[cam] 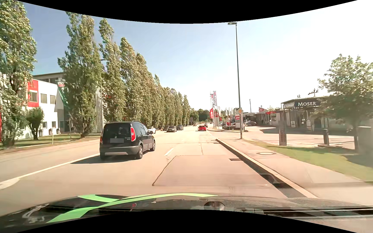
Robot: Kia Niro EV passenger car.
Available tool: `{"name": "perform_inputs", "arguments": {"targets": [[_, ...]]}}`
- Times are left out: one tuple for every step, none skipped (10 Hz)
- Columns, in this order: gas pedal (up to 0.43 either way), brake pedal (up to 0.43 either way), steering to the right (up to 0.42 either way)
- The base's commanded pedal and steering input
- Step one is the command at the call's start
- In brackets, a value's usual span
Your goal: Follow the waypoints while adhering to traffic rules and regulations
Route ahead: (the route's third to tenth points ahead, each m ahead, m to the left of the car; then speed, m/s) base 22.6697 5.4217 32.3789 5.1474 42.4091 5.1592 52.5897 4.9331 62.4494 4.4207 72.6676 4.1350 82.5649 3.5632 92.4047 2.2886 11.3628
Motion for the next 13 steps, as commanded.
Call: {"name": "perform_inputs", "arguments": {"targets": [[0.0, 0.0, -0.005], [0.0, 0.0, -0.005], [0.0, 0.0, -0.004], [0.0, 0.0, -0.003], [0.0, 0.0, -0.002], [0.0, 0.0, -0.002], [0.0, 0.0, -0.002], [0.0, 0.0, -0.002], [0.0, 0.0, -0.002], [0.0, 0.0, -0.002], [0.0, 0.0, -0.002], [0.0, 0.0, -0.002], [0.0, 0.0, -0.002]]}}
